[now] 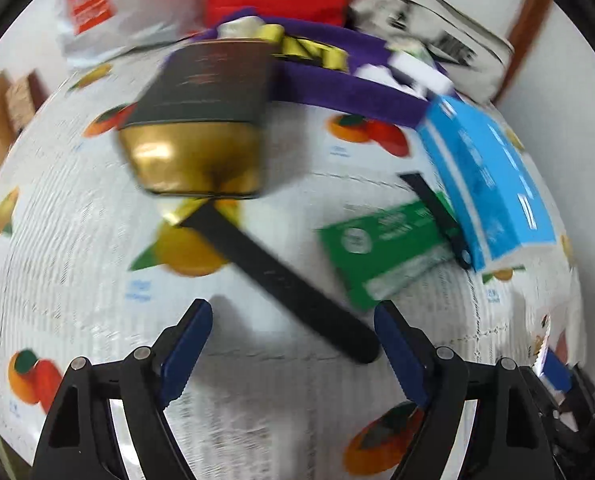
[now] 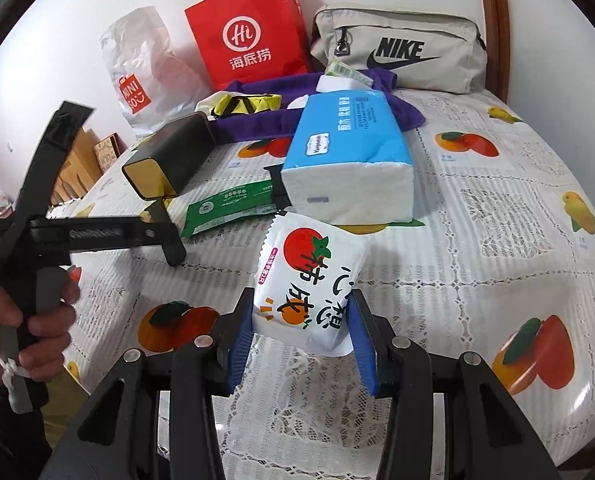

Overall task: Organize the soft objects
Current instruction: 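Close the left tool on the black watch strap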

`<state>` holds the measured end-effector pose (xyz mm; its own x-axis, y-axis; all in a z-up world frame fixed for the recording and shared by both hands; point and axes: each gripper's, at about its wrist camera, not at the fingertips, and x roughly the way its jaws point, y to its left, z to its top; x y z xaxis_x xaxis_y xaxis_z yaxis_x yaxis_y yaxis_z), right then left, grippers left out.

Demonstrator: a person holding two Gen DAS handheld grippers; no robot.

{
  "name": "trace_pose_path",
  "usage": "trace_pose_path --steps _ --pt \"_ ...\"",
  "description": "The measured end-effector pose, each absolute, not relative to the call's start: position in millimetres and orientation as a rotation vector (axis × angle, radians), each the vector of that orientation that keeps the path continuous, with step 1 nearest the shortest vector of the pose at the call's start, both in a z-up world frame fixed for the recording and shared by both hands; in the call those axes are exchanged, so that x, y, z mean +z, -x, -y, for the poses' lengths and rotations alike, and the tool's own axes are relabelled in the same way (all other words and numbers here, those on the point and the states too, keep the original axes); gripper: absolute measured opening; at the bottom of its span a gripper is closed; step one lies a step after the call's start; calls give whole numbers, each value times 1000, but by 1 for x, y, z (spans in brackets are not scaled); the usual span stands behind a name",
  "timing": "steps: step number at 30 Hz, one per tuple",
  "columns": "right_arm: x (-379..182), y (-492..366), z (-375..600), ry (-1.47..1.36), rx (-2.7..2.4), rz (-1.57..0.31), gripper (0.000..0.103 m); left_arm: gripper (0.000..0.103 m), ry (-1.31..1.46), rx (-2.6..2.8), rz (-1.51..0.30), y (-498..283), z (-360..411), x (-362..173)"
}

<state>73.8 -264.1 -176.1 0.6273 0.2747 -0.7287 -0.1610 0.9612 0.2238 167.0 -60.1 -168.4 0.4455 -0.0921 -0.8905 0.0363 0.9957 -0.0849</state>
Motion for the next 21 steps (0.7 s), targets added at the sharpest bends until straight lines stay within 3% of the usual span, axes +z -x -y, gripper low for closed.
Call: trace_pose_path --steps 5,21 --pt "-179 -75 268 -146 230 -870 45 95 -80 -85 -1082 -161 83 -176" --pt "-190 -82 261 -135 266 -900 45 93 59 -47 -1120 -138 -2 -166"
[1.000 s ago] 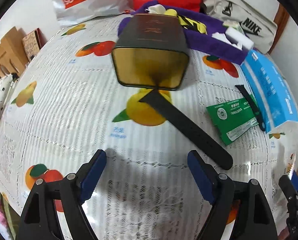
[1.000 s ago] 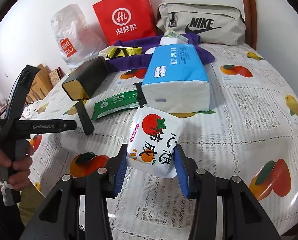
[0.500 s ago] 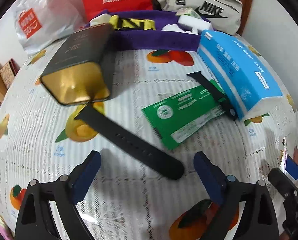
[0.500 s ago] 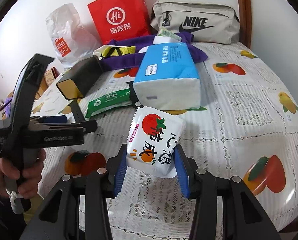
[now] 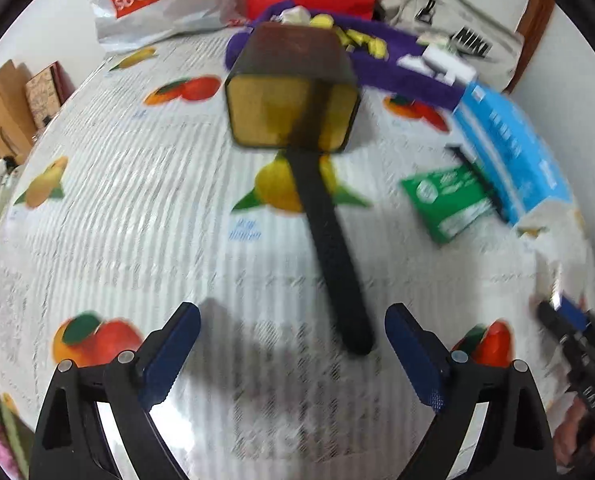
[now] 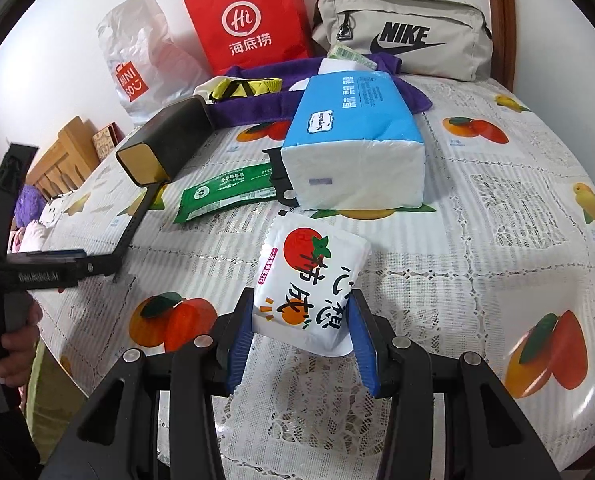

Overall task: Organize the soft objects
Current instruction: 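Close the left tool on the black watch strap, then carry the snack packet in the right tool while the left tool carries the watch strap to the towel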

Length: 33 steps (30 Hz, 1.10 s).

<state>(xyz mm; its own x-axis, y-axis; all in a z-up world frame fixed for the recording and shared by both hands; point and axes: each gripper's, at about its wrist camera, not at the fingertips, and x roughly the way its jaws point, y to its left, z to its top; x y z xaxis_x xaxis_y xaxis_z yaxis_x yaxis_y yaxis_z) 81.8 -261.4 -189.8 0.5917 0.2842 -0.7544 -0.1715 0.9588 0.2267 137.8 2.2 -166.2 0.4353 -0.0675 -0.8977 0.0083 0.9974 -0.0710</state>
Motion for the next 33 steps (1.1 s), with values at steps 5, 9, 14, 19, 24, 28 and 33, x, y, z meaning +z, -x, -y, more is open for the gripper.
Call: trace_pose_path --steps 5,9,14,19,24,28,33 --pt "-189 -82 262 -131 257 -902 45 73 -16 -5 -1062 -157 13 -172" --pt "-188 -83 265 -129 237 -902 45 20 -28 -36 -999 -161 11 -171" --pt "-188 -85 267 -109 222 -903 45 22 -35 -66 -1000 -148 3 -169" --pt "-191 -89 271 -108 212 -908 45 35 -16 -92 -999 -152 4 -170" --pt "-190 -89 271 -99 208 -908 45 21 -27 -62 -993 -154 1 -170" --pt "-191 -91 271 -92 200 -914 45 24 -43 -73 -980 -150 3 -172" --pt "-191 -98 268 -68 191 -923 45 19 -33 -91 -979 -149 0 -170"
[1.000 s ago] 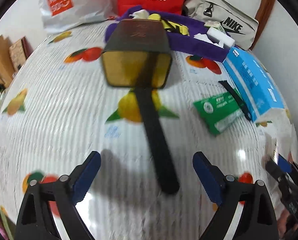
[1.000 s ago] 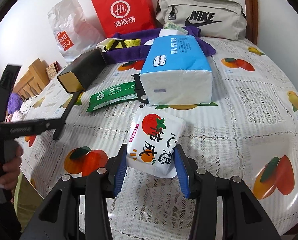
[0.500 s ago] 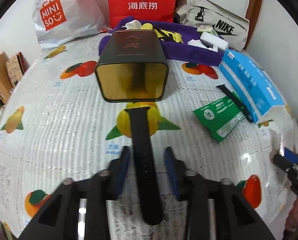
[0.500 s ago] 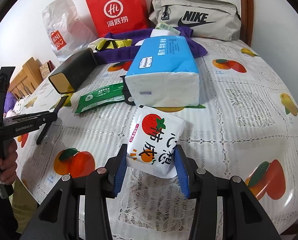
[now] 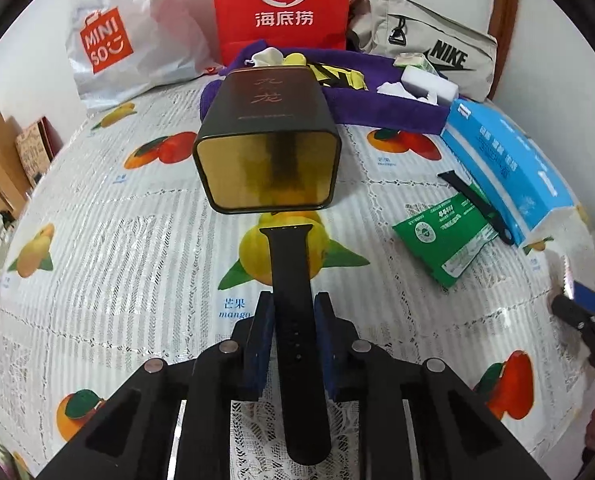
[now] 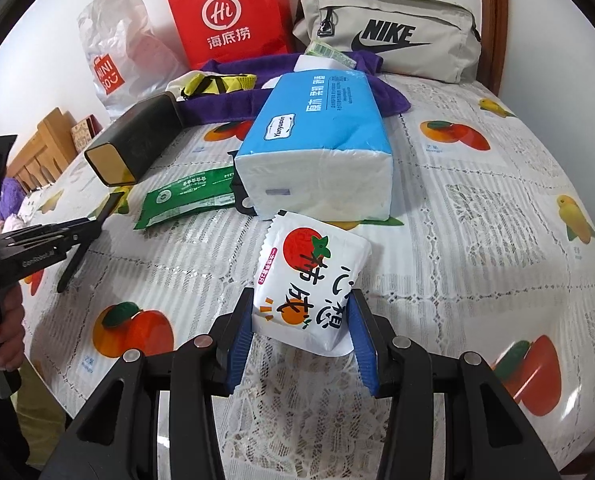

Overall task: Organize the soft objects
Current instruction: 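Carry the snack packet in the right tool while the left tool carries the watch strap to the towel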

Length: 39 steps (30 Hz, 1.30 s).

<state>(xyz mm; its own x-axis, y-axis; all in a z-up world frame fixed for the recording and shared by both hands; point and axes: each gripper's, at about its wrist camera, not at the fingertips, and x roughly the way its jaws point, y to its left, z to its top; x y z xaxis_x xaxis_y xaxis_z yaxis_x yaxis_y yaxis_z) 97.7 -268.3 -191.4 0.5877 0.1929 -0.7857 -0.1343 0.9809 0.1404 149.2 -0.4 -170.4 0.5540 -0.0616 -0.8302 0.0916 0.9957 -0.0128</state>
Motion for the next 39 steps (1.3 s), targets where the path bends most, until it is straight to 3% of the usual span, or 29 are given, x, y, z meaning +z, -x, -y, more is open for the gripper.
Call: trace_pose_path --steps 23,39 --pt "-102 -113 255 -24 348 -806 44 20 38 -152 -864 -147 -7 -77" --pt "-68 -231 254 43 470 -772 45 20 94 -88 -831 -228 10 -52"
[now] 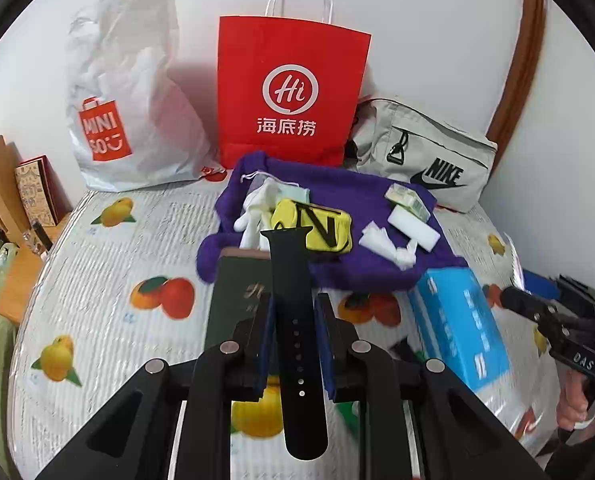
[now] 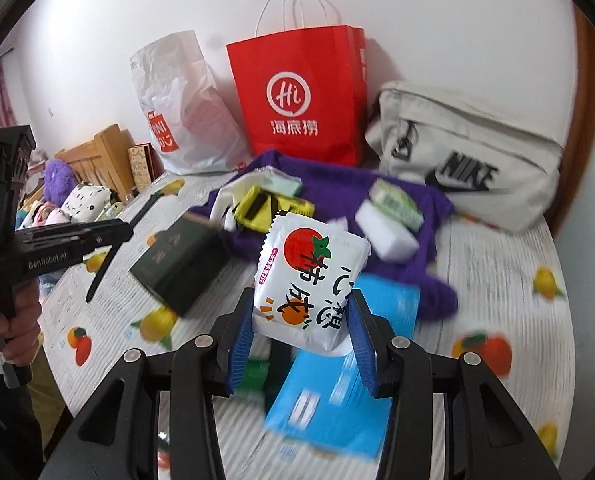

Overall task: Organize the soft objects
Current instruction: 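Carry the snack packet in the right tool while the left tool carries the watch strap to the towel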

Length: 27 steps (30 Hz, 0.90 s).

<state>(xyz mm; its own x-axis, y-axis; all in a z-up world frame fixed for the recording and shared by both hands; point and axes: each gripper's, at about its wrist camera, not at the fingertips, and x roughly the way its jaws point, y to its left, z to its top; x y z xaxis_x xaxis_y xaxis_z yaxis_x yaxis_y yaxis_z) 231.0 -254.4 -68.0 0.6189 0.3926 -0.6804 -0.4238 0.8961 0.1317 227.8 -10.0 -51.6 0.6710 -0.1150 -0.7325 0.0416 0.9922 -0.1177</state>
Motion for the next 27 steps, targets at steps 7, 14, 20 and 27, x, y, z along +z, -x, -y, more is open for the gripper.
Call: trace_pose_path --steps 7,14,20,27 --pt "-70 -294 250 75 524 -820 45 20 131 -77 -848 -264 24 -57" --pt "-82 -335 238 89 534 -857 45 20 151 -73 -848 -293 20 -59" --pt "-91 -360 233 66 523 -878 45 20 126 -96 -849 -321 18 -55" --pt "-111 -389 226 73 523 -962 45 20 124 -119 -863 -355 10 -59"
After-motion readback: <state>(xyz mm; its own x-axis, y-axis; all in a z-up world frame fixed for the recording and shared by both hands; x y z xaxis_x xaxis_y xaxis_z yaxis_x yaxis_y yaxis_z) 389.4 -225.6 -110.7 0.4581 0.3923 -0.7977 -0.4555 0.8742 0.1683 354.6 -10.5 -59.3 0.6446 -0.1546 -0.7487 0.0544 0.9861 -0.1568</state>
